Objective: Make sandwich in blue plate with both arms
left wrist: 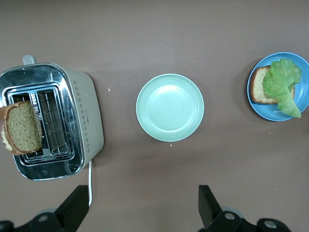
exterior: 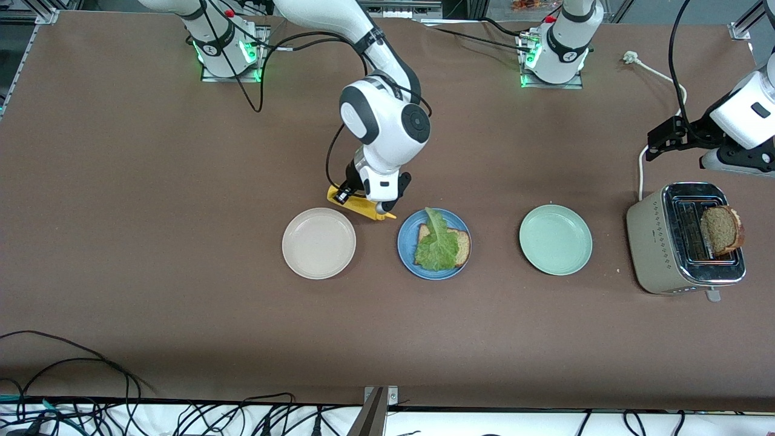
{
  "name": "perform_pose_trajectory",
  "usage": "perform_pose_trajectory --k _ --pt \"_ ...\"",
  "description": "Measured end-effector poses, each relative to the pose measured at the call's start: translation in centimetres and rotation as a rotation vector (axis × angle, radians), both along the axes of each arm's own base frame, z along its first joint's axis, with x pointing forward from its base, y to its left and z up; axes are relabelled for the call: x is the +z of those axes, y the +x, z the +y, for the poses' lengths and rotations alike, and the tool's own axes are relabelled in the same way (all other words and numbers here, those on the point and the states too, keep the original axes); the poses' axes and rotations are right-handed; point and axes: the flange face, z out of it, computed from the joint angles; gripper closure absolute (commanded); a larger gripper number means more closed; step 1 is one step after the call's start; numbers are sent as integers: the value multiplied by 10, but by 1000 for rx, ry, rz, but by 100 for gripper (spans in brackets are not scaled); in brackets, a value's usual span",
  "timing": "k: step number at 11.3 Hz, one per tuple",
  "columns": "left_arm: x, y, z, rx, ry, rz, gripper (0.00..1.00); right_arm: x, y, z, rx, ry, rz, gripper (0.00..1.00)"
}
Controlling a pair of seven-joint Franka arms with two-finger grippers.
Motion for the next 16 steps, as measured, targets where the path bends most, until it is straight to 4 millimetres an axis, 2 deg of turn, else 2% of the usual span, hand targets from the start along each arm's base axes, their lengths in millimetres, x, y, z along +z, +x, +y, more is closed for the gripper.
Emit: perform_pose_trajectory --k 2,7,11,16 --pt "0 0 0 0 0 0 0 -11 -6 10 4 -52 -20 100" --pt "0 0 0 0 0 0 0 -16 -12 22 24 -128 -40 100" --pt "0 0 0 0 0 0 0 -37 -22 33 50 -164 -45 100" --pt "0 0 0 0 0 0 0 -40 -24 38 61 -174 -59 100"
